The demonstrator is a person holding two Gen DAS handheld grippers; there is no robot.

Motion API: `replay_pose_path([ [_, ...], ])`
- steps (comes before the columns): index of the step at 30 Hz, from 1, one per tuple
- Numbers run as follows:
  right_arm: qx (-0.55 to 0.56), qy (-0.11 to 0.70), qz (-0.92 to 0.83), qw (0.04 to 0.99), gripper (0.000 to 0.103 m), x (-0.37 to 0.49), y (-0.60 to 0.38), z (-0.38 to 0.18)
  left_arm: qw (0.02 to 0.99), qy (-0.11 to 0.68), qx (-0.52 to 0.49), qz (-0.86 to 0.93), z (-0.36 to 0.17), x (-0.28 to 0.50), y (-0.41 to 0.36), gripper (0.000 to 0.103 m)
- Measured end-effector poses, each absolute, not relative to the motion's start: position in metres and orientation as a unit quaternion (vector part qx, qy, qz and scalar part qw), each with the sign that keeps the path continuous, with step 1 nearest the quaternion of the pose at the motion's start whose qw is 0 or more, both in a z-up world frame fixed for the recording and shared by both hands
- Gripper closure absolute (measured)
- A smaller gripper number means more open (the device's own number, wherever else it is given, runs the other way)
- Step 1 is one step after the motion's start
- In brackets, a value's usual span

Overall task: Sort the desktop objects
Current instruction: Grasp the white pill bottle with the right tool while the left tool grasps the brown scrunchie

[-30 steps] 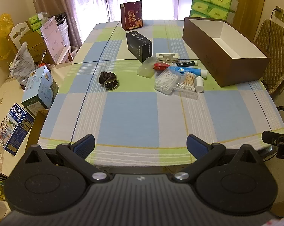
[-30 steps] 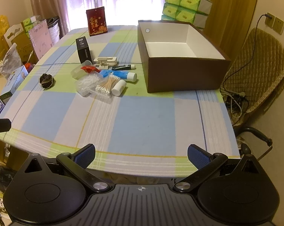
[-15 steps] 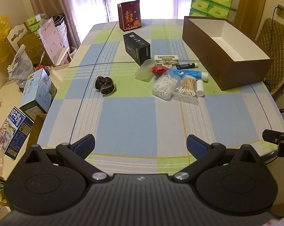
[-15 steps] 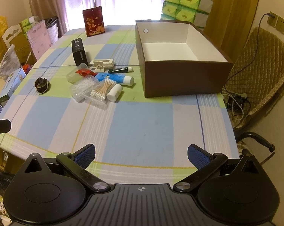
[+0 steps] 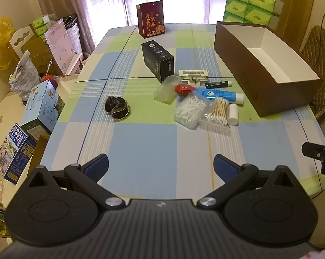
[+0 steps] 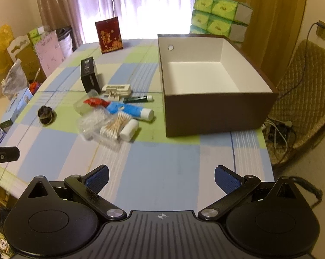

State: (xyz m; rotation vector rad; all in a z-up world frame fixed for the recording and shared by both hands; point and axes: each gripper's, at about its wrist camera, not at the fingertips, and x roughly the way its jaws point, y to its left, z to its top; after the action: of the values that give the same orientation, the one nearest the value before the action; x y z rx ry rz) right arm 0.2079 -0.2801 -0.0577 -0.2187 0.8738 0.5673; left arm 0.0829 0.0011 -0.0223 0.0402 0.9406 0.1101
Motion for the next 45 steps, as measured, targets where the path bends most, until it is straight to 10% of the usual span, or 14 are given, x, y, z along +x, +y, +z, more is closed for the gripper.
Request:
replay_pose_path([
  [45,-0.024,0.455,0.235,0.858,0.01,0.259,-0.2,-0.105,0.888,0.456,0.05,-0.036,-0.051,0.207,0.066,0.003],
])
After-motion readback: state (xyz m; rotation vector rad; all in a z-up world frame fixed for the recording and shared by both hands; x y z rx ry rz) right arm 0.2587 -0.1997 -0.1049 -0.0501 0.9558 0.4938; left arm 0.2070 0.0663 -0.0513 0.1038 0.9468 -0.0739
